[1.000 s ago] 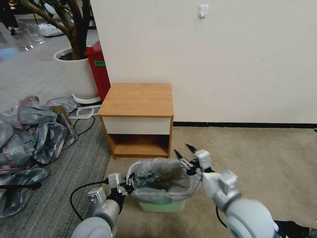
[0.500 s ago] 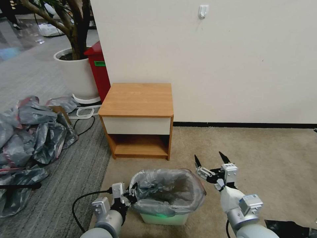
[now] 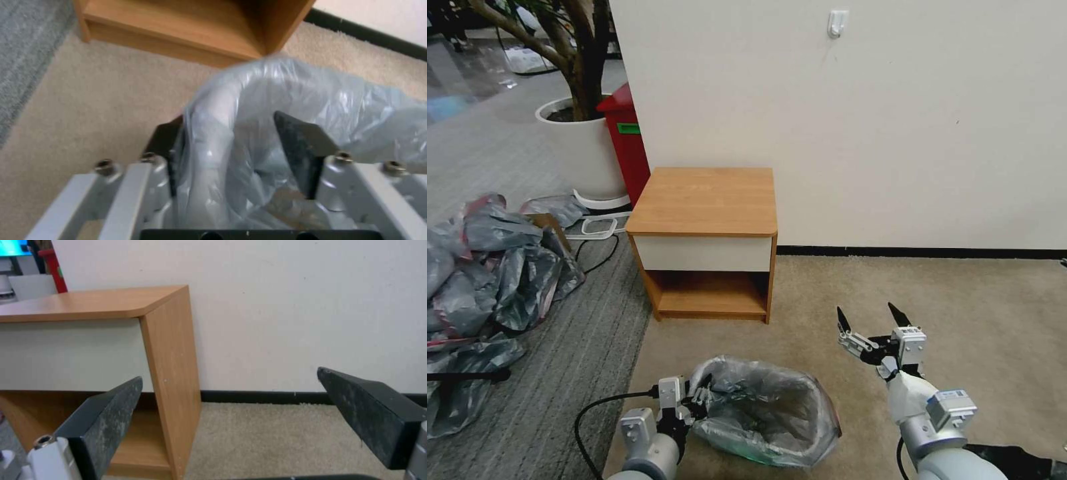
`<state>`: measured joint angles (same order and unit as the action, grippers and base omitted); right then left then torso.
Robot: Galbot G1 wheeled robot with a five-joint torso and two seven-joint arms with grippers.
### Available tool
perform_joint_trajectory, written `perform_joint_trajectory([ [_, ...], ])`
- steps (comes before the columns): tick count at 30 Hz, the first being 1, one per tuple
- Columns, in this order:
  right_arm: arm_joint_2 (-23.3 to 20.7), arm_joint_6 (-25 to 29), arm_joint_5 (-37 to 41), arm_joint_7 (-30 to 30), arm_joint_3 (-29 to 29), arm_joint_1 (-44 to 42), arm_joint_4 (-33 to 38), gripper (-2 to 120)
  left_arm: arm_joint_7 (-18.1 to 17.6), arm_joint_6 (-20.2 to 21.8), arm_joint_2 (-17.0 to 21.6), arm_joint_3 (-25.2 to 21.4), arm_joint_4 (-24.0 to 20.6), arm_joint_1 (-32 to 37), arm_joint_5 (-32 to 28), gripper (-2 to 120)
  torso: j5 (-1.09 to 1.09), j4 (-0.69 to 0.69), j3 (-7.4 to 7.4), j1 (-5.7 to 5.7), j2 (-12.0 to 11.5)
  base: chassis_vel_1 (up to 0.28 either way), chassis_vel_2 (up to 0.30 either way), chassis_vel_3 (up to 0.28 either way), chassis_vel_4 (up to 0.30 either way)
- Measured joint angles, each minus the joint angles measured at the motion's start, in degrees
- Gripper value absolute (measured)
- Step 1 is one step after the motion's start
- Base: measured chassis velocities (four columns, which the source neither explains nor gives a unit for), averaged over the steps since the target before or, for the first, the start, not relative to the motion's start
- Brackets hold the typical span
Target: Pick up the garbage bag from the table and place it over the trash can.
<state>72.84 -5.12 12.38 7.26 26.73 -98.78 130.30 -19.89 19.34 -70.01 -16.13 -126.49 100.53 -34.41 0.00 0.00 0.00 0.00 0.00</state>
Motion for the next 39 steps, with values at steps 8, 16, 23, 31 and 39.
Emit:
perform_joint_trajectory([
  [8, -0.12, -1.14, 1.42, 0.33, -0.72, 0.87, 0.13, 100, 0.01, -0.09, 0.32, -2.38, -2.05, 1.99, 0.00, 83, 0.00, 0.00, 0.00, 0.00, 0.00, 0.000, 0.000, 0.000, 0.000],
  [16, 0.03, 0.03, 5.10, 0.48, -0.73, 0.31, 0.54, 100, 2.71, -8.89, 0.91, -5.14, -5.93, 3.68, 10.49, 100, 0.00, 0.00, 0.00, 0.00, 0.00, 0.000, 0.000, 0.000, 0.000],
  [23, 1.45, 6.55, 7.37, 0.17, -0.26, -4.61, -0.27, 100, 4.79, -20.66, -0.29, -9.63, -8.06, 4.34, 24.23, 100, -0.01, 0.00, 0.00, 0.00, 0.00, 0.000, 0.000, 0.000, 0.000],
  [31, 2.65, 8.27, 7.81, 0.09, 1.92, -5.32, -1.65, 100, 7.46, -21.98, -0.35, -13.12, -7.52, 4.68, 24.70, 100, 0.00, 0.00, 0.00, 0.00, 0.00, 0.000, 0.000, 0.000, 0.000],
  [39, 4.95, 15.43, 3.86, 0.14, 5.55, -13.72, 0.25, 100, 8.51, -21.76, -1.40, -13.19, -11.69, 13.27, 27.34, 100, 0.00, 0.00, 0.00, 0.00, 0.00, 0.000, 0.000, 0.000, 0.000],
])
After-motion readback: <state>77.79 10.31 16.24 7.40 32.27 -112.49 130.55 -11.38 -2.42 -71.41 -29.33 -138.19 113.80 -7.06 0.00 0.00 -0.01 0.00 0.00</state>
